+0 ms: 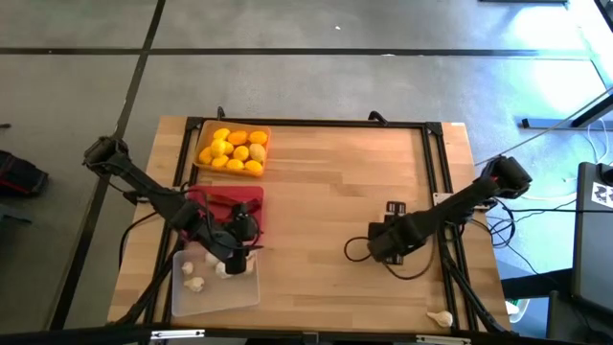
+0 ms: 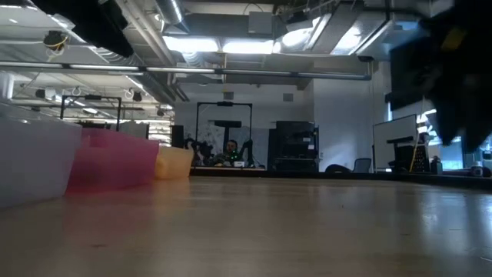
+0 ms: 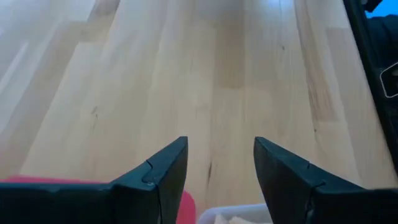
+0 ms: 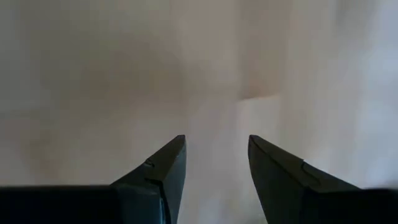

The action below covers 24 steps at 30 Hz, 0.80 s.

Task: Sort produce into baskets
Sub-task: Put the garlic into the transparent bin

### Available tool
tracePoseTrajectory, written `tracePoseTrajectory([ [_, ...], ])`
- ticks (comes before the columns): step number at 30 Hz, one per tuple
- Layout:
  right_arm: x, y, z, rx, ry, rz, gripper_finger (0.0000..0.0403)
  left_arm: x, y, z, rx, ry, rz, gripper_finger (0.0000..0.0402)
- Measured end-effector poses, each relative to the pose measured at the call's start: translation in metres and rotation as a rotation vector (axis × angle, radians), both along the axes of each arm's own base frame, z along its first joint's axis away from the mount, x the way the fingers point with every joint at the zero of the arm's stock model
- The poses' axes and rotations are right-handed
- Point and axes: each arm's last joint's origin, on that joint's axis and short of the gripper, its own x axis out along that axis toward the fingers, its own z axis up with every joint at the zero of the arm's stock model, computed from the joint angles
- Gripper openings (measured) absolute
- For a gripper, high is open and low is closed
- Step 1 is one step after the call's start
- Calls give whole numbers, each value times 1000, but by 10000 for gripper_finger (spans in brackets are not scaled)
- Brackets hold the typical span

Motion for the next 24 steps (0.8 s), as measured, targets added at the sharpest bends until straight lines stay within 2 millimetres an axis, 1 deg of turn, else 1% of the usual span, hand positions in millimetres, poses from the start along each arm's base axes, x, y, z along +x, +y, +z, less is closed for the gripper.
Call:
tracePoseTrajectory([
  [6, -23, 17, 22, 229, -5, -99, 167, 3, 5, 0, 19, 1, 3, 180],
  [9, -35, 27, 30, 329, 12, -174, 167, 3, 5, 0, 31, 0, -8, 180],
  [12, -44, 38, 35, 438, 58, -290, 167, 4, 7, 0, 44, -2, -14, 180],
  [16, -56, 54, 36, 531, 181, -465, 167, 5, 8, 0, 48, -1, -13, 180],
  [20, -65, 69, 33, 549, 256, -628, 169, 5, 8, 0, 61, 0, -25, 180],
  [22, -65, 78, 31, 583, 290, -676, 178, 5, 8, 0, 64, 1, -27, 180],
  [24, -64, 88, 27, 615, 297, -700, 194, 5, 8, 0, 72, 1, -32, 180],
])
